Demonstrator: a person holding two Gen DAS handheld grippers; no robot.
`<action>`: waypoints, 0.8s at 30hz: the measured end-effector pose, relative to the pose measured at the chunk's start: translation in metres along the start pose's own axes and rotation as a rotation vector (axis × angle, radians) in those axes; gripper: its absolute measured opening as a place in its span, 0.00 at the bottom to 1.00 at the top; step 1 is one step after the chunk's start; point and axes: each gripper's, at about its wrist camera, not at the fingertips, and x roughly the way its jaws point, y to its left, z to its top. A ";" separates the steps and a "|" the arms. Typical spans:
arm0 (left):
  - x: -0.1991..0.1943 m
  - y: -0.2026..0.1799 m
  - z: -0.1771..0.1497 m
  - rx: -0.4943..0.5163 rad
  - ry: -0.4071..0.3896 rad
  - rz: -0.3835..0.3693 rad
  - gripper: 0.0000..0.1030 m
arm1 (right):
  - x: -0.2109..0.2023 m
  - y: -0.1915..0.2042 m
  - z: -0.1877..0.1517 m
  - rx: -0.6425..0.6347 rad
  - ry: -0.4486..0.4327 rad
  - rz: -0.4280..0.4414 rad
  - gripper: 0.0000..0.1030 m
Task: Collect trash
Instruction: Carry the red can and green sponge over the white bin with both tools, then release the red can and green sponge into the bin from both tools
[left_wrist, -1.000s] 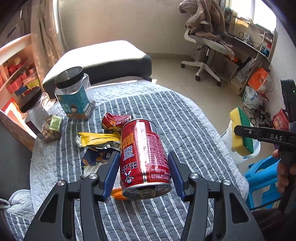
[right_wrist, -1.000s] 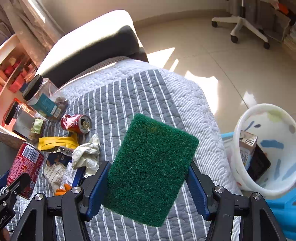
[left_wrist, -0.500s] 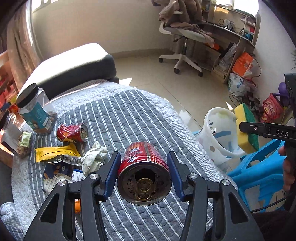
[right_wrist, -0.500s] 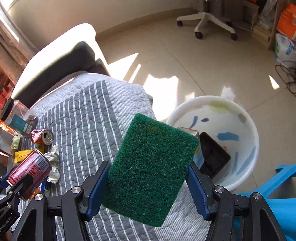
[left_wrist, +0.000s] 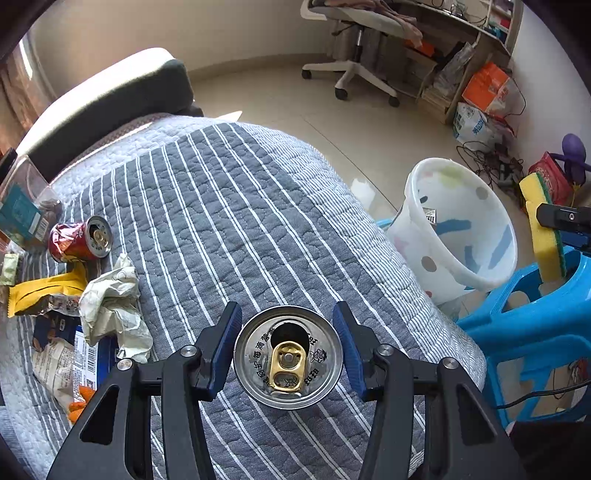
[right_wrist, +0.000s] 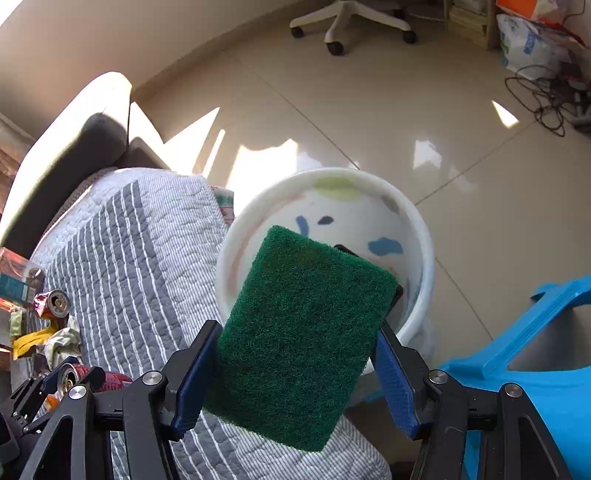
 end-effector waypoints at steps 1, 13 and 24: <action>0.004 0.002 -0.002 -0.011 0.013 0.002 0.53 | 0.000 -0.002 0.000 0.003 0.003 0.001 0.67; 0.009 0.006 -0.015 0.000 0.087 0.020 0.53 | 0.002 -0.010 0.001 0.004 0.012 0.013 0.67; -0.026 -0.022 0.015 -0.029 -0.086 -0.070 0.53 | 0.013 -0.023 0.014 0.043 -0.020 0.013 0.69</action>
